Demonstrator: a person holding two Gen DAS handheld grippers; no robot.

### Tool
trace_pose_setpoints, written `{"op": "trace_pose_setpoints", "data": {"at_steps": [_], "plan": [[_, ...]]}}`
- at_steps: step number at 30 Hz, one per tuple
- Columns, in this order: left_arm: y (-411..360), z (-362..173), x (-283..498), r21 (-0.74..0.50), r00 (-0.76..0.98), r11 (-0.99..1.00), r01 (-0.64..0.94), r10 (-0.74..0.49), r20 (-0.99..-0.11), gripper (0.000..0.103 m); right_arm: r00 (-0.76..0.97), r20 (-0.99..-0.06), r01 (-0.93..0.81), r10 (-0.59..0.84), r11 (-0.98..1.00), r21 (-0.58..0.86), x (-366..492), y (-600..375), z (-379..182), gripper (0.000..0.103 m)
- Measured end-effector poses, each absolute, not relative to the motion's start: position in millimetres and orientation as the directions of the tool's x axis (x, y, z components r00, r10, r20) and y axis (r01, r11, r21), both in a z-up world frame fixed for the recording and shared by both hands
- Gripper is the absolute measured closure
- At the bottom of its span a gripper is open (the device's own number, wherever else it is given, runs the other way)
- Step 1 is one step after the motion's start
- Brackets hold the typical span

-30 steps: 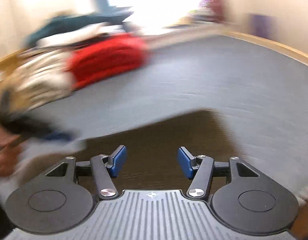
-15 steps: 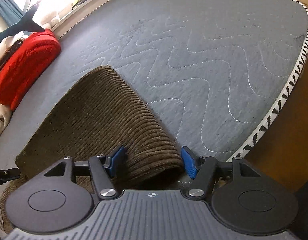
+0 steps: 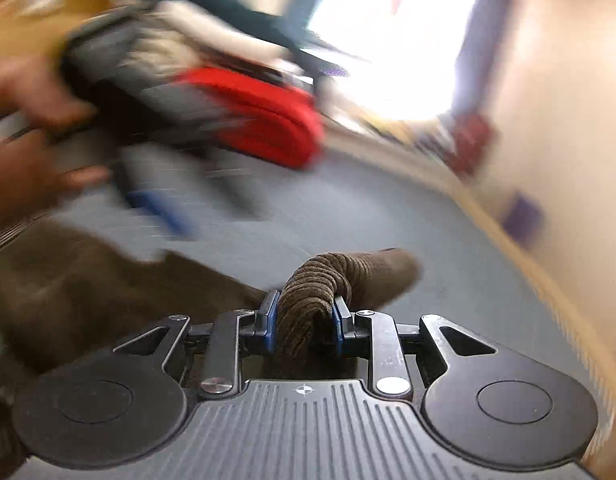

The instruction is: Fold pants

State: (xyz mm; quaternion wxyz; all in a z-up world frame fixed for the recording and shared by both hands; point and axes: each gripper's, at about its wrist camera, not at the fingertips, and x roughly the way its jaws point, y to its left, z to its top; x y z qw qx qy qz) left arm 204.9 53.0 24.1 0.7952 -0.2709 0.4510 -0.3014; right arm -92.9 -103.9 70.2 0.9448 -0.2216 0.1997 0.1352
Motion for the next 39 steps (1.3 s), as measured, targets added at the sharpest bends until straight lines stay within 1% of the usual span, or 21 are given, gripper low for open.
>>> {"op": "trace_pose_setpoints", "data": {"at_steps": [2, 4, 5, 7, 8, 11, 13, 16, 17, 19, 20, 22, 23, 25, 26, 27, 29, 32, 36, 38, 39], "plan": [[54.6, 22.5, 203.6, -0.713, 0.401, 0.662, 0.232, -0.732, -0.550, 0.007, 0.876, -0.424, -0.415, 0.228, 0.805, -0.425, -111.2, -71.3, 67.3, 0.076], [57.5, 17.4, 202.7, -0.693, 0.407, 0.691, 0.207, -0.705, -0.581, 0.009, 0.863, -0.422, -0.469, 0.278, 0.752, -0.464, -125.0, -48.7, 62.8, 0.076], [59.3, 14.7, 202.7, -0.672, 0.415, 0.717, 0.185, -0.677, -0.608, 0.018, 0.852, -0.427, -0.496, 0.302, 0.726, -0.476, -131.2, -38.8, 60.4, 0.076], [66.0, 6.2, 203.3, -0.603, 0.417, 0.791, 0.106, -0.586, -0.695, 0.057, 0.828, -0.446, -0.541, 0.339, 0.689, -0.481, -140.7, -23.6, 57.4, 0.076], [72.3, 1.0, 202.9, -0.571, 0.410, 0.818, 0.067, -0.544, -0.732, 0.083, 0.820, -0.455, -0.554, 0.347, 0.682, -0.478, -142.7, -19.6, 57.7, 0.077], [90.7, 0.7, 194.8, -0.535, 0.426, 0.843, 0.049, -0.502, -0.752, 0.084, 0.795, -0.493, -0.572, 0.354, 0.710, -0.412, -136.5, -17.0, 63.6, 0.075], [103.4, 10.0, 186.6, -0.518, 0.456, 0.853, 0.063, -0.486, -0.745, 0.084, 0.765, -0.506, -0.592, 0.398, 0.743, -0.311, -128.7, -22.5, 74.9, 0.070], [136.6, 17.9, 169.3, -0.517, 0.498, 0.856, 0.022, -0.458, -0.736, 0.084, 0.696, -0.467, -0.649, 0.546, 0.756, -0.083, -114.0, -39.6, 96.3, 0.061], [150.2, 19.3, 163.9, -0.509, 0.513, 0.861, -0.008, -0.433, -0.741, 0.084, 0.681, -0.441, -0.659, 0.585, 0.752, -0.021, -110.4, -46.1, 102.2, 0.052], [179.1, 20.0, 151.6, -0.487, 0.538, 0.871, -0.069, -0.379, -0.753, 0.084, 0.665, -0.395, -0.666, 0.634, 0.743, 0.070, -103.6, -58.0, 113.0, 0.040], [192.3, 20.1, 144.4, -0.474, 0.546, 0.875, -0.094, -0.353, -0.760, 0.084, 0.660, -0.385, -0.664, 0.645, 0.741, 0.104, -96.9, -63.2, 114.4, 0.038], [216.1, 17.9, 128.7, -0.435, 0.551, 0.890, -0.140, -0.295, -0.781, 0.084, 0.634, -0.414, -0.660, 0.654, 0.736, 0.151, -76.9, -69.2, 110.7, 0.037], [227.8, 14.1, 122.5, -0.427, 0.547, 0.888, -0.173, -0.274, -0.791, 0.081, 0.626, -0.437, -0.653, 0.646, 0.740, 0.159, -66.5, -72.7, 106.6, 0.037], [252.9, 3.8, 112.2, -0.424, 0.529, 0.865, -0.268, -0.236, -0.815, 0.064, 0.605, -0.492, -0.631, 0.626, 0.754, 0.184, -48.2, -76.6, 94.1, 0.037], [263.6, -4.0, 107.9, -0.407, 0.513, 0.851, -0.332, -0.200, -0.835, 0.044, 0.578, -0.527, -0.619, 0.623, 0.755, 0.216, -35.8, -78.3, 86.6, 0.036], [271.3, -7.1, 104.5, -0.391, 0.509, 0.842, -0.372, -0.167, -0.844, 0.029, 0.543, -0.567, -0.600, 0.619, 0.759, 0.253, -23.3, -80.1, 77.5, 0.036], [283.8, -14.3, 100.7, -0.391, 0.502, 0.823, -0.412, -0.153, -0.851, 0.018, 0.502, -0.628, -0.549, 0.595, 0.780, 0.300, -3.1, -80.6, 58.1, 0.036], [295.3, -25.5, 100.5, -0.469, 0.497, 0.764, -0.443, -0.226, -0.838, 0.017, 0.481, -0.669, -0.487, 0.567, 0.807, 0.334, 24.7, -75.1, 34.7, 0.036], [305.0, -49.5, 109.5, -0.477, 0.452, 0.755, -0.451, -0.267, -0.851, 0.017, 0.355, -0.714, -0.400, 0.604, 0.788, 0.468, 51.5, -65.2, -0.3, 0.034], [301.8, -61.4, 114.4, -0.490, 0.433, 0.750, -0.444, -0.299, -0.850, 0.015, 0.313, -0.708, -0.356, 0.634, 0.769, 0.531, 48.1, -67.4, -14.2, 0.025], [299.2, -66.7, 117.7, -0.493, 0.427, 0.750, -0.441, -0.308, -0.850, 0.012, 0.298, -0.704, -0.334, 0.645, 0.761, 0.556, 47.0, -66.8, -23.0, 0.025]]}}
